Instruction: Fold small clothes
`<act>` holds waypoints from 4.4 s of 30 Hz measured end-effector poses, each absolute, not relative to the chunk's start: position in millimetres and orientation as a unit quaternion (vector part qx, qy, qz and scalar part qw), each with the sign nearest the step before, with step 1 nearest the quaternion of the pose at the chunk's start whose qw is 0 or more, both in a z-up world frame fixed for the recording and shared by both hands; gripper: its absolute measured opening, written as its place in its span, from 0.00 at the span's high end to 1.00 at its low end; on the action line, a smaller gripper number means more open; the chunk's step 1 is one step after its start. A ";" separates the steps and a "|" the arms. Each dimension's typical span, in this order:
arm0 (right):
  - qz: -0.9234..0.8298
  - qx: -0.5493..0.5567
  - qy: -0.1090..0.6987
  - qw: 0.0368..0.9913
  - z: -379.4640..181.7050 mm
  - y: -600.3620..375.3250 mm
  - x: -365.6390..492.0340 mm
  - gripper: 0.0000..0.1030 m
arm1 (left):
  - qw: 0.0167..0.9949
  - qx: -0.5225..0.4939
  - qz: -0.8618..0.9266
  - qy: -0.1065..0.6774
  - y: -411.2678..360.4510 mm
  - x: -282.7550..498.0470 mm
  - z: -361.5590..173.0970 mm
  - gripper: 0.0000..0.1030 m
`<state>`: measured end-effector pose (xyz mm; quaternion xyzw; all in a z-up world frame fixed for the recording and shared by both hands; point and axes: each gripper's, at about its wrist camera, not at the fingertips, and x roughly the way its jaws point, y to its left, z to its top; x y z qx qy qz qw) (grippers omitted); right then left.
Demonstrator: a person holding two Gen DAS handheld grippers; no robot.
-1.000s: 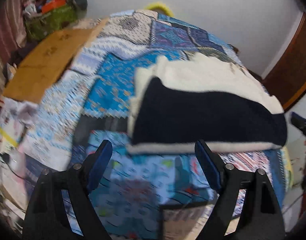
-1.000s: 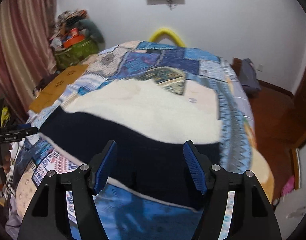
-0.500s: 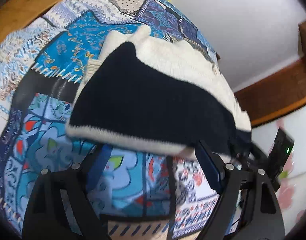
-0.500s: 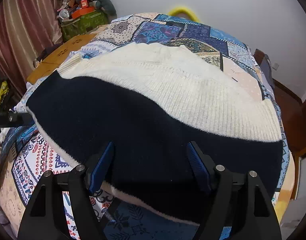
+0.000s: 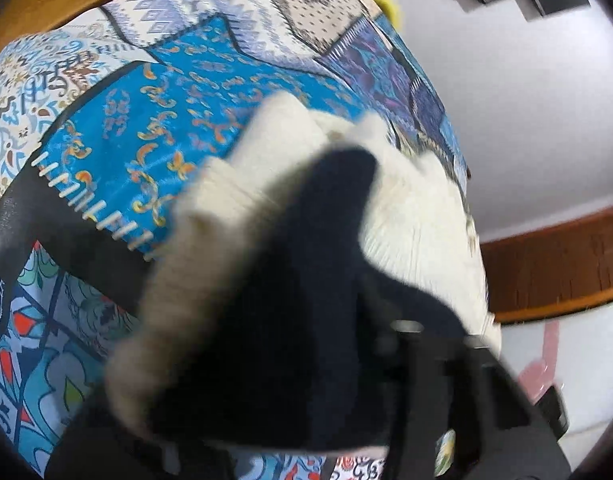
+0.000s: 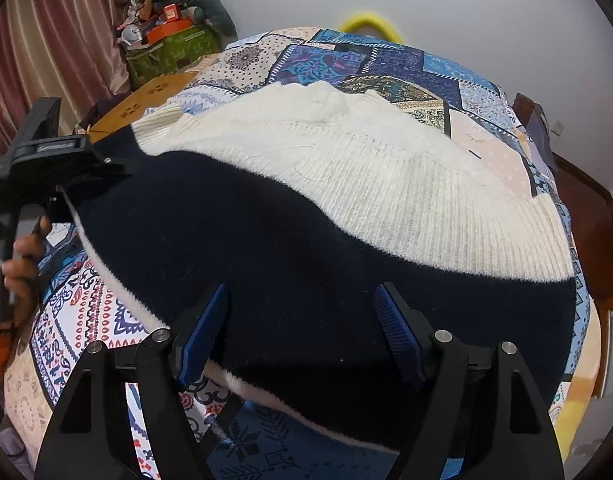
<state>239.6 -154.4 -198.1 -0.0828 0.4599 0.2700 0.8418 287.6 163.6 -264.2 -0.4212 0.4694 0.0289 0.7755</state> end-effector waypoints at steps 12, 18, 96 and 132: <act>0.272 -0.068 0.429 0.859 -161.6 -178.5 230.6 0.43 | 0.878 -0.271 0.116 0.378 181.1 260.0 -157.7 0.77; 0.268 -0.053 0.440 0.856 -169.4 -190.4 230.8 0.57 | 0.906 -0.202 0.133 0.347 161.8 262.8 -108.9 0.77; 0.306 -0.015 0.366 0.879 -84.1 -187.5 237.0 0.45 | 0.898 0.030 -0.086 0.431 0.6 252.1 -149.7 0.27; 0.277 -0.013 0.452 0.848 -153.1 -214.0 216.7 0.42 | 0.892 0.042 -0.094 0.440 45.6 242.5 -160.9 0.19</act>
